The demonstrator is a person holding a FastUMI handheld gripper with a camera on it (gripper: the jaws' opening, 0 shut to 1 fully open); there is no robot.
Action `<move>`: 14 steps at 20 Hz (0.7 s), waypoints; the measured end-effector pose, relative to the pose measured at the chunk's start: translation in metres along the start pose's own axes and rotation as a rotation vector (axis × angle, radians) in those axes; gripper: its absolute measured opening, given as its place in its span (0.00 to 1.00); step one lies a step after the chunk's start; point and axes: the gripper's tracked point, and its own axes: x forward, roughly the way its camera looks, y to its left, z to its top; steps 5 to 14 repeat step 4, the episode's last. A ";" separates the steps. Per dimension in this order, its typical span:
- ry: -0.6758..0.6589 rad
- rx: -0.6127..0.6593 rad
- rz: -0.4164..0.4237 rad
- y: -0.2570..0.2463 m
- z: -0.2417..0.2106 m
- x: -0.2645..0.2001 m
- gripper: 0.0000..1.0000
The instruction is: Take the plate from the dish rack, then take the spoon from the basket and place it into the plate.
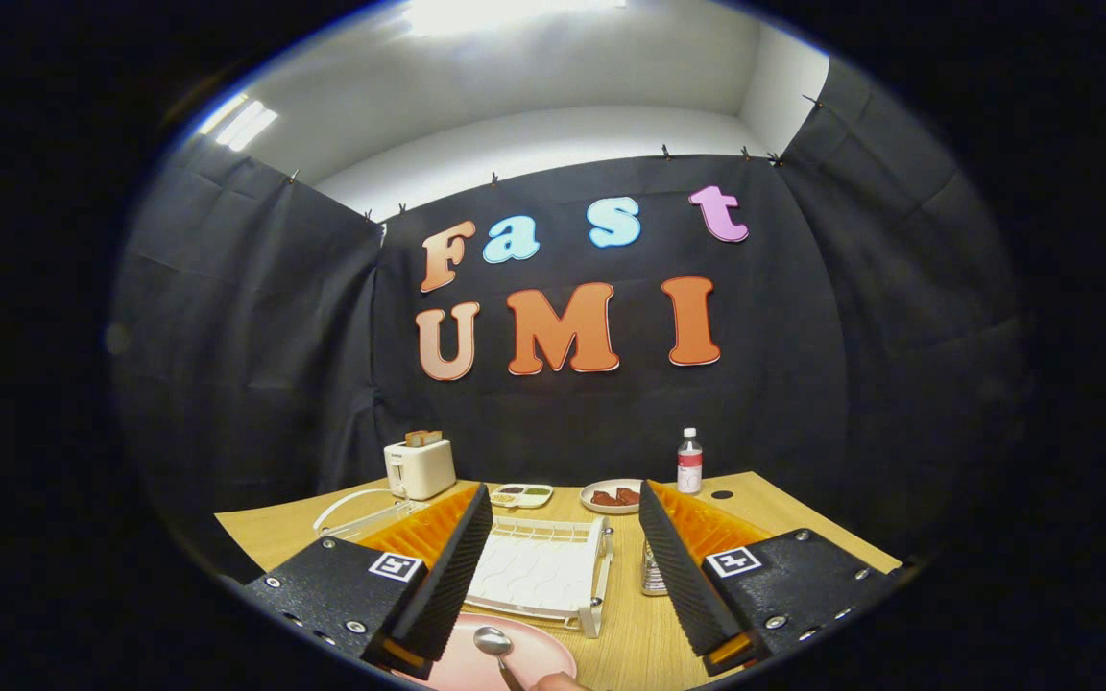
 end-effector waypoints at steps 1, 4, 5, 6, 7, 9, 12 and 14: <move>0.000 -0.002 -0.005 0.000 -0.001 0.002 0.92; -0.007 0.001 -0.006 0.003 -0.001 0.006 0.92; -0.007 0.001 -0.006 0.003 -0.001 0.006 0.92; -0.007 0.001 -0.006 0.003 -0.001 0.006 0.92; -0.007 0.001 -0.006 0.003 -0.001 0.006 0.92; -0.007 0.001 -0.006 0.003 -0.001 0.006 0.92; -0.007 0.001 -0.006 0.003 -0.001 0.006 0.92; -0.007 0.001 -0.006 0.003 -0.001 0.006 0.92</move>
